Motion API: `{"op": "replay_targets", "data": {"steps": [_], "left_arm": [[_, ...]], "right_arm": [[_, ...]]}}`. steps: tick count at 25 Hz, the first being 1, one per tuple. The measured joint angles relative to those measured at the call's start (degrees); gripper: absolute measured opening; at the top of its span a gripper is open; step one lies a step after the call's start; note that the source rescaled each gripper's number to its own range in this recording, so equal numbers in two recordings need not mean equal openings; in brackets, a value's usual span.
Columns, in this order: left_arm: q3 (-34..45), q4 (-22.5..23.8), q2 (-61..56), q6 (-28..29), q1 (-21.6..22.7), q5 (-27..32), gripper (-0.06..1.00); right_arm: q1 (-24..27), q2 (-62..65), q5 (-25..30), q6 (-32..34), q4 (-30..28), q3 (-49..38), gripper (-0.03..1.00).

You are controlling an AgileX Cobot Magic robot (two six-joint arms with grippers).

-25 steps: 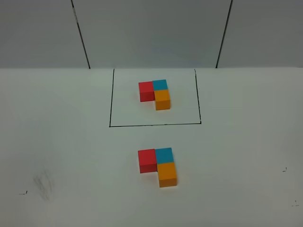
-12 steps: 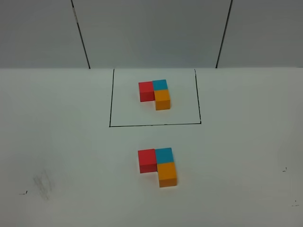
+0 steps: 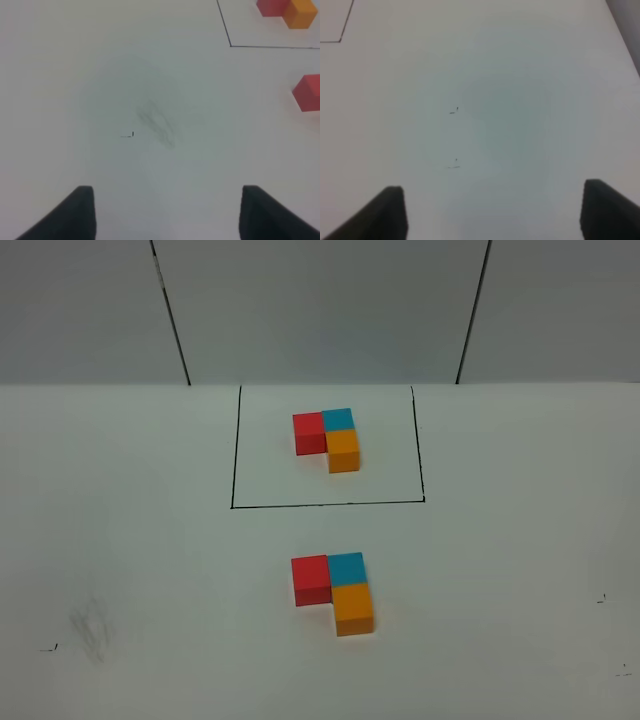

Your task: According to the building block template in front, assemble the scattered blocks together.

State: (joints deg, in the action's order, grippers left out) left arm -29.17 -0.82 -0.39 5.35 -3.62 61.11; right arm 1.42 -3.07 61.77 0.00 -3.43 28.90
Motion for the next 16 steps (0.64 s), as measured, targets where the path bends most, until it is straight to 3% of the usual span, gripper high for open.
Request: {"op": "replay_targets", "data": {"steps": [6,16], "left_arm": [[0.0,0.0,0.0,0.0,0.0,0.0,0.96],[0.0,0.0,0.0,0.0,0.0,0.0,0.96]], "right_arm": [[0.0,0.0,-0.08,0.0,-0.31,0.0,0.24],[0.0,0.0,-0.13,0.0,-0.08,0.0,0.0]]}}
